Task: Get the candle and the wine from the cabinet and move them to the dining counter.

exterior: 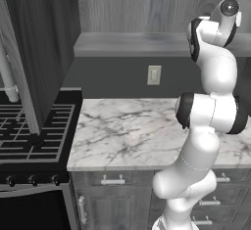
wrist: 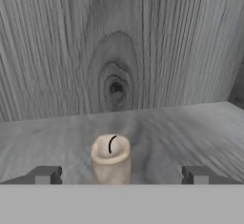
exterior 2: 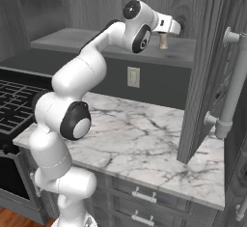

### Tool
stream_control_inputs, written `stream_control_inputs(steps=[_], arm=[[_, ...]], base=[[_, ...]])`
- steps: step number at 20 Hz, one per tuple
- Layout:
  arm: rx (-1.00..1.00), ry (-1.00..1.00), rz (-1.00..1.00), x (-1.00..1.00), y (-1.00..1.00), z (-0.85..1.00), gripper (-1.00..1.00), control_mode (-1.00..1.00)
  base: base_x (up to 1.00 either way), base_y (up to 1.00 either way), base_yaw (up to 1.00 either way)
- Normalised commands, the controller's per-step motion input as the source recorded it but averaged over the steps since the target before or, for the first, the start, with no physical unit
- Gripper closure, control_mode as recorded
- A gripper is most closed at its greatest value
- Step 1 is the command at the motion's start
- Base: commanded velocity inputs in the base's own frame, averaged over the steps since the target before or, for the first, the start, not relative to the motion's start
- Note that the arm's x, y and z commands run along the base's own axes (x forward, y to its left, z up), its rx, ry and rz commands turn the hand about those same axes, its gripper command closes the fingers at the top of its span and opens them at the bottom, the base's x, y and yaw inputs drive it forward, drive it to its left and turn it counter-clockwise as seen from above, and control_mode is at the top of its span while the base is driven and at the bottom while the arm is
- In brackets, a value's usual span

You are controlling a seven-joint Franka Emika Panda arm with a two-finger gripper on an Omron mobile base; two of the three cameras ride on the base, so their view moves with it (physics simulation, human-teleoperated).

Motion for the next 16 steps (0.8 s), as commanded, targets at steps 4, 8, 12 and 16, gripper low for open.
stream_control_inputs(steps=[4, 8, 12, 16], arm=[[0.00, 0.00, 0.00, 0.00, 0.00, 0.00, -1.00, -1.00], [0.00, 0.00, 0.00, 0.01, 0.00, 0.00, -1.00, -1.00], [0.00, 0.00, 0.00, 0.07, 0.00, -0.01, -1.00, -1.00], [0.00, 0.00, 0.00, 0.11, 0.00, -0.03, -1.00, -1.00]], base=[[0.00, 0.00, 0.00], [0.00, 0.00, 0.00], [0.00, 0.00, 0.00], [0.00, 0.00, 0.00]])
